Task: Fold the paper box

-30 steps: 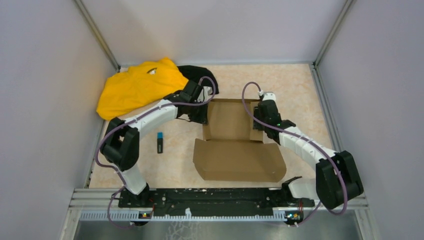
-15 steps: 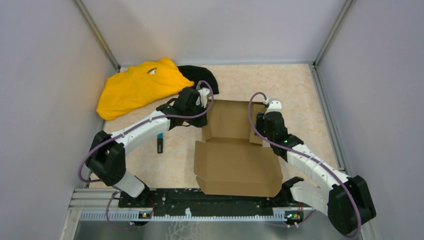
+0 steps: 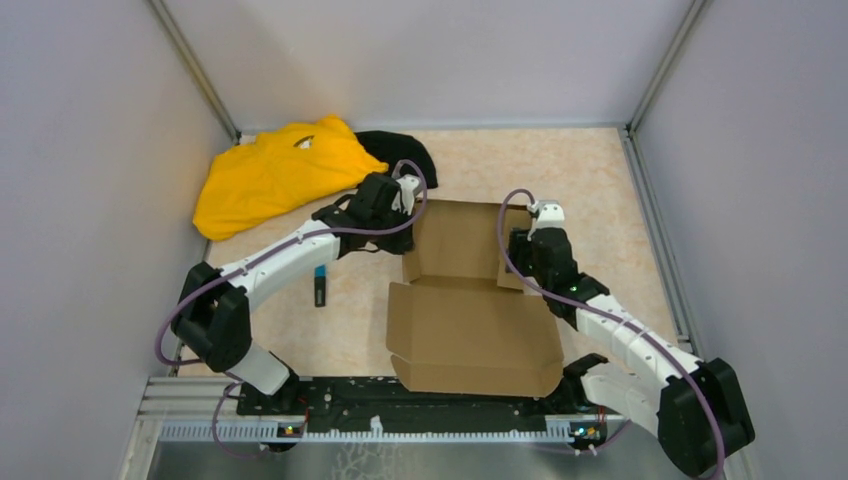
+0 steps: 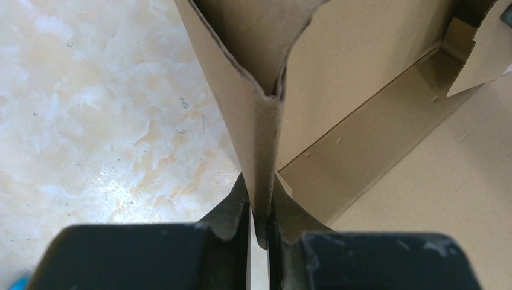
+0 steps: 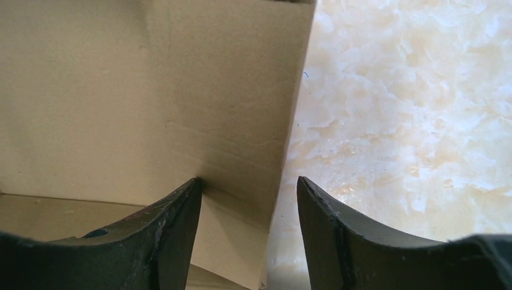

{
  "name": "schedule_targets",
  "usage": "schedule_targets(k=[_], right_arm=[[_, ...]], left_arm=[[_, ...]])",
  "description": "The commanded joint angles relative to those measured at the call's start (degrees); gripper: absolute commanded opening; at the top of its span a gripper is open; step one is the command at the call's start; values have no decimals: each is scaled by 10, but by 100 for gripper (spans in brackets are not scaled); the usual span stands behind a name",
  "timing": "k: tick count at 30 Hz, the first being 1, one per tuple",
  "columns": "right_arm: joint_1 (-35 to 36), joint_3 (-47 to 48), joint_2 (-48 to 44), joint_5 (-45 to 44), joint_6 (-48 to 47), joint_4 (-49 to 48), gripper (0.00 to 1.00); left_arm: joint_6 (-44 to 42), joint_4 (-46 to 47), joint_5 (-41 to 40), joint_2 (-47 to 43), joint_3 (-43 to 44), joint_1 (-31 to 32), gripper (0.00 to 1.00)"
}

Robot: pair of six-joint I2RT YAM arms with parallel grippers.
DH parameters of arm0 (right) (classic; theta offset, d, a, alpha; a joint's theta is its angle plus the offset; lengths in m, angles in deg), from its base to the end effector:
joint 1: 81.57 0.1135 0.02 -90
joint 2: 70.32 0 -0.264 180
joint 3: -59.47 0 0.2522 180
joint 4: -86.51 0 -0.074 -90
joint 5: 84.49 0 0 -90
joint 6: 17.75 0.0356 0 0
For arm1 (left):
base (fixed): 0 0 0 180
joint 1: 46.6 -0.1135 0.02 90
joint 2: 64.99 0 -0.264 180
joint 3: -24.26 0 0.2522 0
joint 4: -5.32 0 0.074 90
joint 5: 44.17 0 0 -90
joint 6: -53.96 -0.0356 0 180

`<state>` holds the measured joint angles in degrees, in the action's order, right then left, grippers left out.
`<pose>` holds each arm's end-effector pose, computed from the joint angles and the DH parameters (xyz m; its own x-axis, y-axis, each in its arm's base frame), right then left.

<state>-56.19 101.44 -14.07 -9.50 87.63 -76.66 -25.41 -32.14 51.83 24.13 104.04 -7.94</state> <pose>0.1942 0.0819 0.2148 -0.5068 0.0431 -0.8610 -0.0822 0.9918 0.0981 0.2629 -0.2151 0.2568 -0.6844 0.3126 -0.6587 0.5605 0.8033 -0.2012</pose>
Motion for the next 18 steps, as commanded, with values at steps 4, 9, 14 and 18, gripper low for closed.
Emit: schedule_targets(k=[4,9,14,18], right_arm=[[0,-20,0,52,-22,-54,59],[0,-13,24,71,-25,-58,58],[0,-1,49,70,-26,-54,54],[0,21,68,18,-14,-23,49]], left_arm=[[1,-7,81,-25,34,16,13],[0,-6,97,-24,35,15,13],[0,-5,107,-27,39,15,14],[1,-8,114,-34,43,14,21]])
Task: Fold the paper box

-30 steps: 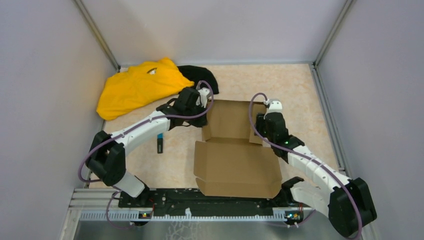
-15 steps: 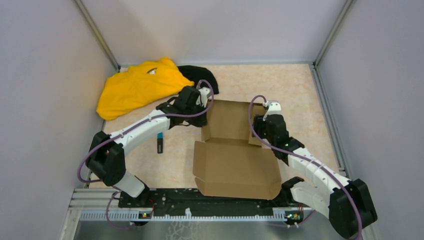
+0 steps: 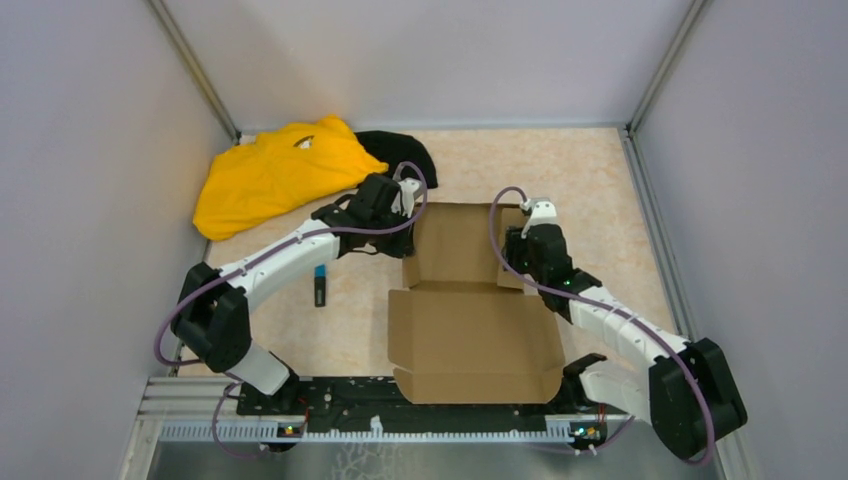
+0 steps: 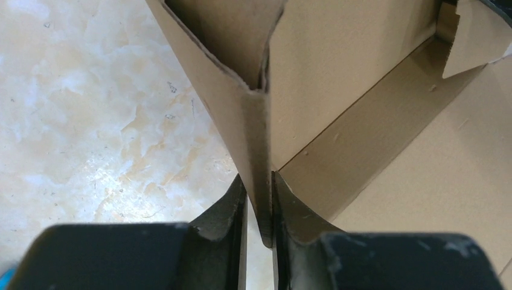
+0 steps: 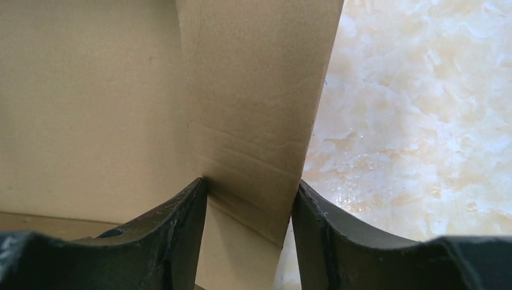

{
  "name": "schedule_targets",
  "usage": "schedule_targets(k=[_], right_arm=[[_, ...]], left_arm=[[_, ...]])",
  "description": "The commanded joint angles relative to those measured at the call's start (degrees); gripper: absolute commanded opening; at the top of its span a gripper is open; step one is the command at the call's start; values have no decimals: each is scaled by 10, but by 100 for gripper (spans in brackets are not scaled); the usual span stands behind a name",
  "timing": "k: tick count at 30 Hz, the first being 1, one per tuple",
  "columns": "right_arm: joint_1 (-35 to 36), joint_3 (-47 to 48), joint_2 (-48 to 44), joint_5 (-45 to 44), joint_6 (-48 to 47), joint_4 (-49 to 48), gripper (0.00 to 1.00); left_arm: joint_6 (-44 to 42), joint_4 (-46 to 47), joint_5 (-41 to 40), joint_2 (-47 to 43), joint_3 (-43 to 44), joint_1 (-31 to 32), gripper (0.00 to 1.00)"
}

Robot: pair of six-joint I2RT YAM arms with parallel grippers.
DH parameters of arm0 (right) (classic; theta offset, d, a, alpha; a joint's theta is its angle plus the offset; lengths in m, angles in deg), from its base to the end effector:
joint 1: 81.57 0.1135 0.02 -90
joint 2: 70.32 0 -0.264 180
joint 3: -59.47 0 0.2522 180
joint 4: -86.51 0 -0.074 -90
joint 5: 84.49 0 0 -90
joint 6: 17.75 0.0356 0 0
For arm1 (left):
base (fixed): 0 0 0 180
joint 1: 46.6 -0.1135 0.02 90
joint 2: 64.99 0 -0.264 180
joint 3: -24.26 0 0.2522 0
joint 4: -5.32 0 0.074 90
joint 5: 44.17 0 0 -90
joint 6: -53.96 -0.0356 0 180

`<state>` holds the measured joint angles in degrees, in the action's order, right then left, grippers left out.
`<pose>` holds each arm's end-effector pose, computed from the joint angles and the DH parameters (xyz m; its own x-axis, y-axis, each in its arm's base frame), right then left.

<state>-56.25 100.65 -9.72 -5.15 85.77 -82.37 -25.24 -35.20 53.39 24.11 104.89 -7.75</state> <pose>0.2036 0.0890 0.2043 -0.5112 0.0123 -0.8594 -0.1612 0.9808 0.1100 0.2595 -0.2151 0.2579 -0.7064 0.3304 -0.6260 0.5667 0.7938 -0.2205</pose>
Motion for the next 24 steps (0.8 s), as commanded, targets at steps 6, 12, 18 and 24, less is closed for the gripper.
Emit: schedule_targets(k=[6,12,18,24], right_arm=[[1,57,42,-104,15,94,49],[1,35,2,-77,12,67,54],[1,27,1,-47,9,54,52],[1,-21,-18,52,18,-46,55]], left_arm=[[-1,-5,98,-38,57,13,24],[4,-21,93,-49,73,13,24],[12,-26,96,-65,84,13,24],[18,-29,125,-77,95,13,24]])
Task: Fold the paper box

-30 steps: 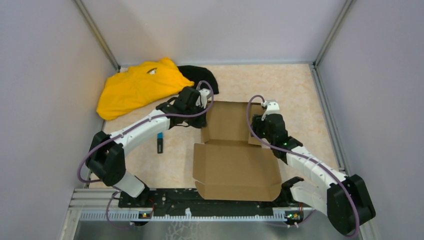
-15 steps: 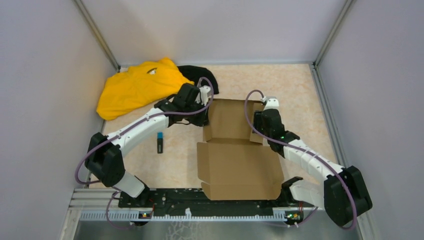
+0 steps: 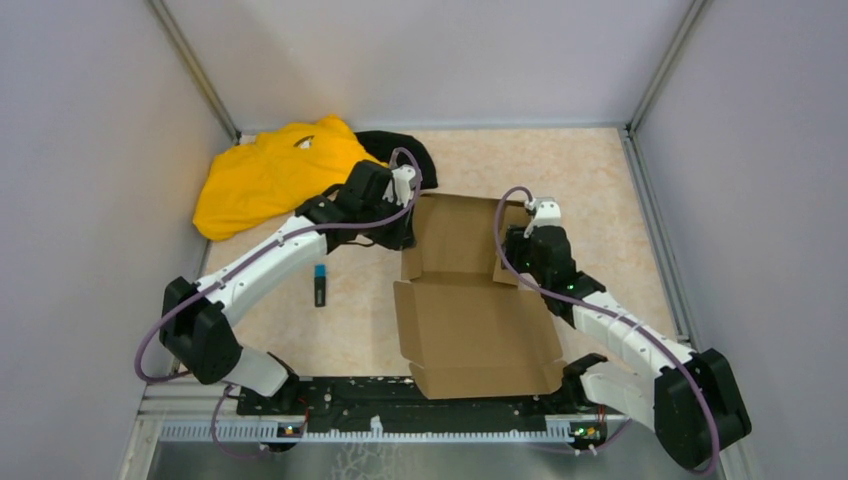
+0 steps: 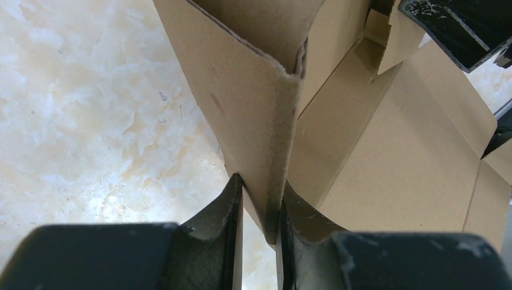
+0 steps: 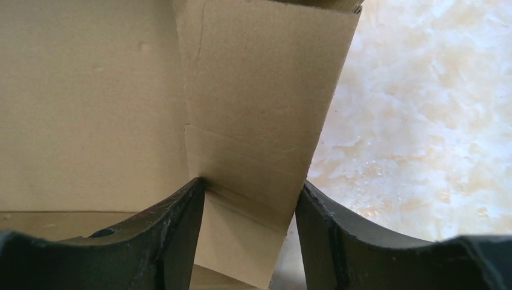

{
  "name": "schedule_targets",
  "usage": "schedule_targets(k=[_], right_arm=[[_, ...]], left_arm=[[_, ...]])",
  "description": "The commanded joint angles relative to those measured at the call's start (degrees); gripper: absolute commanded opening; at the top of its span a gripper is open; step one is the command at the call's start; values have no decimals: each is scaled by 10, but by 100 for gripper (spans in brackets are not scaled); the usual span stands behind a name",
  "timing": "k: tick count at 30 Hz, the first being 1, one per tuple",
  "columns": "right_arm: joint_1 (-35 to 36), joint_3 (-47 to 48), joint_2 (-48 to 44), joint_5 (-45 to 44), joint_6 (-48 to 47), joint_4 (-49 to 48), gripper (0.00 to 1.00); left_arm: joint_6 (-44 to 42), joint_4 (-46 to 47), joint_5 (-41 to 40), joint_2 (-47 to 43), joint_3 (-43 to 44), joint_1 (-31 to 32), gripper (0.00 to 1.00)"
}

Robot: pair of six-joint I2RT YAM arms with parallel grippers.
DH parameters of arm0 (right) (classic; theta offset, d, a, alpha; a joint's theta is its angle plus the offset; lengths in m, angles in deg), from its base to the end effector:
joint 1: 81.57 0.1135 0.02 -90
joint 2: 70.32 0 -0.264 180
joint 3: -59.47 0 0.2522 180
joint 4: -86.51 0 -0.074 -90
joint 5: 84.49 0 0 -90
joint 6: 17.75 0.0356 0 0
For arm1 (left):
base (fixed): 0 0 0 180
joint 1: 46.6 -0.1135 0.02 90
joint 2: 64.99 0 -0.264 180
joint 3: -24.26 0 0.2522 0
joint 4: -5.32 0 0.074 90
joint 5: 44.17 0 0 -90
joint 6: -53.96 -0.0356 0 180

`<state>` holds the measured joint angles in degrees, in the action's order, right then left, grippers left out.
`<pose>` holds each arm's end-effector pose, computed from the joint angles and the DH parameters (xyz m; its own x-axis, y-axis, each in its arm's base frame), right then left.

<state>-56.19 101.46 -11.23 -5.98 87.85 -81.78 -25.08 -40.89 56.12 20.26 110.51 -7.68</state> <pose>0.2026 0.0883 0.2134 -0.4899 0.0593 -0.8698 -0.1356 0.9804 0.1432 0.2505 -0.2105 0.3036 -0.6782 0.3072 -0.6676 0.5980 0.7587 -0.2584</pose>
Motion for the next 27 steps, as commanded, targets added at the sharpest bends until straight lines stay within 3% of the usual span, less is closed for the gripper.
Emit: schedule_targets(k=[1,9,14,18,24,26,27], right_arm=[[0,-34,1,77,-3,-75,56],[0,-52,56,133,19,-166,61],[1,-19,83,5,32,-92,45],[8,2,94,-53,31,-57,38],[9,-12,66,-43,25,-79,29],[12,-27,43,-33,20,-93,16],[14,-31,32,-30,18,-94,15]], left_arm=[[16,25,99,-39,40,12,24],[17,27,117,-45,28,13,24],[15,24,121,-47,29,13,25],[11,22,135,-49,38,13,25],[8,21,144,-59,39,13,25],[7,21,145,-64,40,14,25],[5,21,146,-67,39,15,25]])
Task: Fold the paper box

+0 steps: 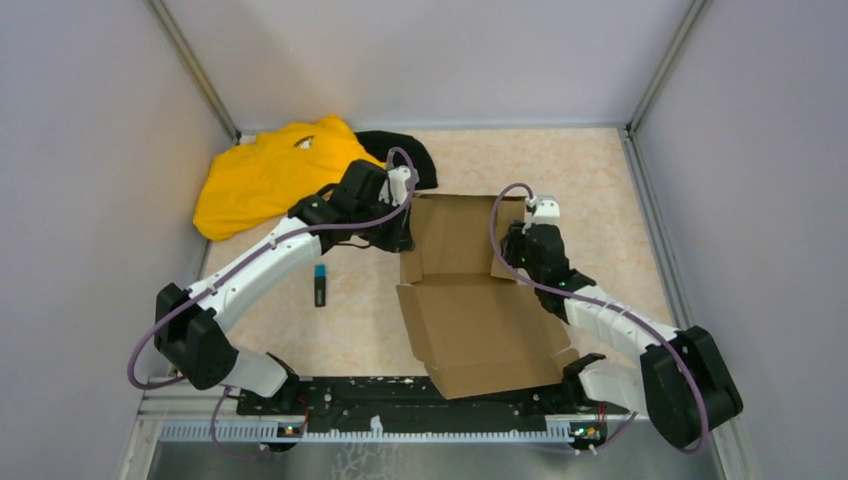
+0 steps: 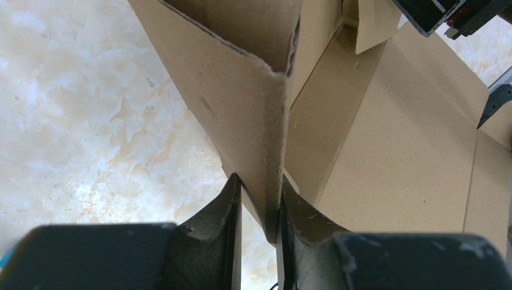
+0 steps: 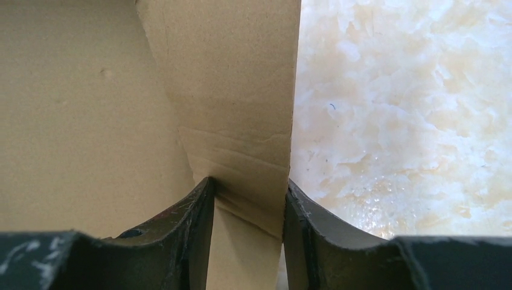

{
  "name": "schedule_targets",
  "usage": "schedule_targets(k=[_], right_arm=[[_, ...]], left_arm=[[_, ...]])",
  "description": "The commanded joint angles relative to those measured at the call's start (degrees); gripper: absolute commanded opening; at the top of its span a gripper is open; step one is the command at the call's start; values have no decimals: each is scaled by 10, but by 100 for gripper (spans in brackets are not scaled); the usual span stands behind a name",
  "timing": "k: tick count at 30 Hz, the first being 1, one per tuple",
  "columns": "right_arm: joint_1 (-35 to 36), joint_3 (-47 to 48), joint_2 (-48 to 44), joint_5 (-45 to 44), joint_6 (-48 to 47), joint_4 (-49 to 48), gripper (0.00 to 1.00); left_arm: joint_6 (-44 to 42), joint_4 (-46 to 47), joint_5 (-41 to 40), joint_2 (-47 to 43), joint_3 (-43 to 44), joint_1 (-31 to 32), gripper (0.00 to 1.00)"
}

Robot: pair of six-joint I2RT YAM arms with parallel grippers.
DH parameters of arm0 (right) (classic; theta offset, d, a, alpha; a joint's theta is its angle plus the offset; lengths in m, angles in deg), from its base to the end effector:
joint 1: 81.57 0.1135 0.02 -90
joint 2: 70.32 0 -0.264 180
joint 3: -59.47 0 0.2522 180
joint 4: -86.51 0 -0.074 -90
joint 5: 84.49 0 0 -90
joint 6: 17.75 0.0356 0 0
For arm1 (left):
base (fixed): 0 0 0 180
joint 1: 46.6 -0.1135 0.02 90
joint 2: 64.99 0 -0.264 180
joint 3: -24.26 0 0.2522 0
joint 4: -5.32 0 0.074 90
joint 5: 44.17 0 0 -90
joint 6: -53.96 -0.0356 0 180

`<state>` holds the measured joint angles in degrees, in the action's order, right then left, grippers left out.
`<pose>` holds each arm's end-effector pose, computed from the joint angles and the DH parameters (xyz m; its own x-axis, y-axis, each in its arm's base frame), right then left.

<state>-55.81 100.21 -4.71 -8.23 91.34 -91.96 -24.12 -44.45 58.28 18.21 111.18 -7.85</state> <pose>0.2172 0.0954 0.1996 -0.4538 0.1337 -0.8810 -0.0869 0.9773 0.1931 0.2416 -0.2037 0.3137 -0.6997 0.3030 -0.6470 0.5962 0.7466 -0.2952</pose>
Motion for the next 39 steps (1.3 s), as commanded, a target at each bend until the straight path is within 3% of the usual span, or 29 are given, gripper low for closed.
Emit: schedule_targets(k=[1,3,7,13,23,28,35,39], right_arm=[[10,-23,-47,4,-22,4,14],[10,-36,-78,36,-30,-13,21],[10,-44,-114,100,-33,-20,51],[10,-65,-108,169,-22,-58,70],[-8,-107,-99,240,31,-147,78],[-79,-146,-132,305,90,-198,78],[-99,-115,-150,267,76,-103,79],[-98,-107,-157,268,77,-99,79]], left_arm=[[-7,57,126,-51,30,18,25],[-12,59,128,-59,24,20,25],[-18,58,127,-65,9,21,26],[-18,53,126,-75,-6,22,26],[-22,39,117,-93,-11,23,26],[-20,20,110,-102,-2,22,26],[-18,-17,81,-124,10,23,28],[-16,-22,71,-119,9,22,28]])
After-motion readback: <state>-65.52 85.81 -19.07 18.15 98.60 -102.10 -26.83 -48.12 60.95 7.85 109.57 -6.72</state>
